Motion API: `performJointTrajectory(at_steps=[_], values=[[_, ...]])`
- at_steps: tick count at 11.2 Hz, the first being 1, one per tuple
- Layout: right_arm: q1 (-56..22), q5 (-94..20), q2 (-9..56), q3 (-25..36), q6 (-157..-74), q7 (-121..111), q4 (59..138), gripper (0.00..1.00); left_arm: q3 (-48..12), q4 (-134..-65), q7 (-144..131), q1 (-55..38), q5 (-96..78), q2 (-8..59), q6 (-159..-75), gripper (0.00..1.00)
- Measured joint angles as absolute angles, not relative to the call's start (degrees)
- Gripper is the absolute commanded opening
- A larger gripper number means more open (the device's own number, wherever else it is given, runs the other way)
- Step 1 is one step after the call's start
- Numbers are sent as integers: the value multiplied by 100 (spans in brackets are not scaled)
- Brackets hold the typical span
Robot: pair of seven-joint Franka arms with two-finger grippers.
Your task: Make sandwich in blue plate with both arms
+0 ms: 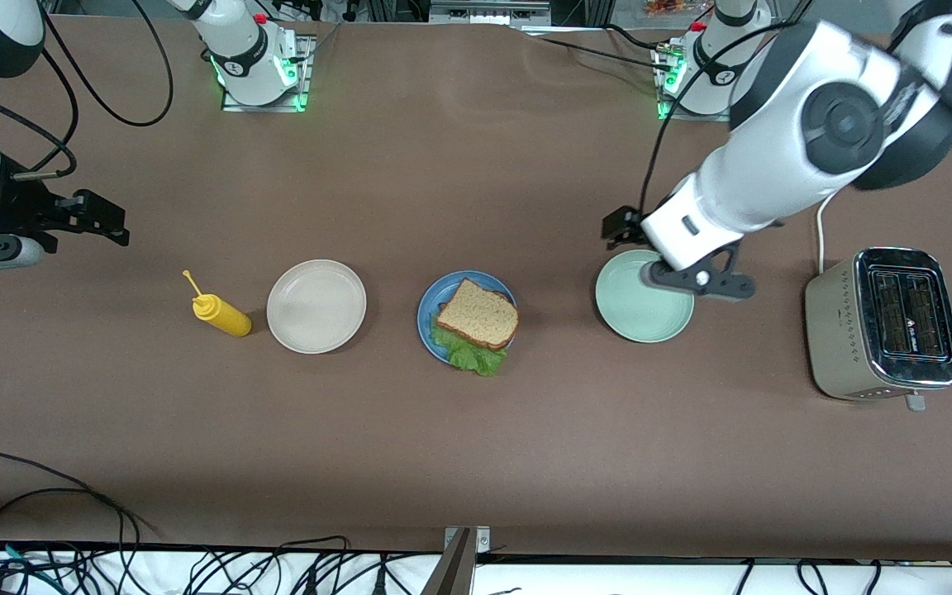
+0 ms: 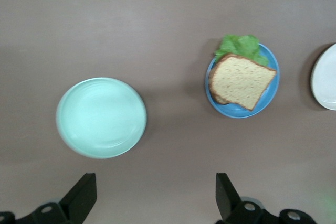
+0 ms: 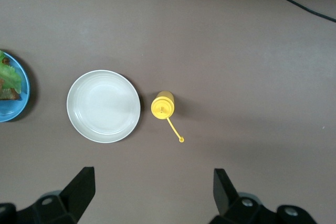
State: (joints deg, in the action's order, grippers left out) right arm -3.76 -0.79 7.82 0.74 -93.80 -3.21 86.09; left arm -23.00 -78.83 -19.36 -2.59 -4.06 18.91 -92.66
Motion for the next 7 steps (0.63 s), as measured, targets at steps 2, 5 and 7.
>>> performJointTrajectory(at_steps=[2, 5, 7], values=[[-375, -79, 771, 85, -9380, -254, 8607, 100, -2018, -7883, -1930, -251, -402, 1485, -8743, 100], [-366, -40, 763, 132, -9380, -233, 8601, 100, -1542, -7884, -1932, -244, -397, 1078, -8198, 100], [-351, -16, 760, 225, -9376, -208, 8601, 100, -1199, -7887, -1929, -229, -395, 966, -8059, 100]])
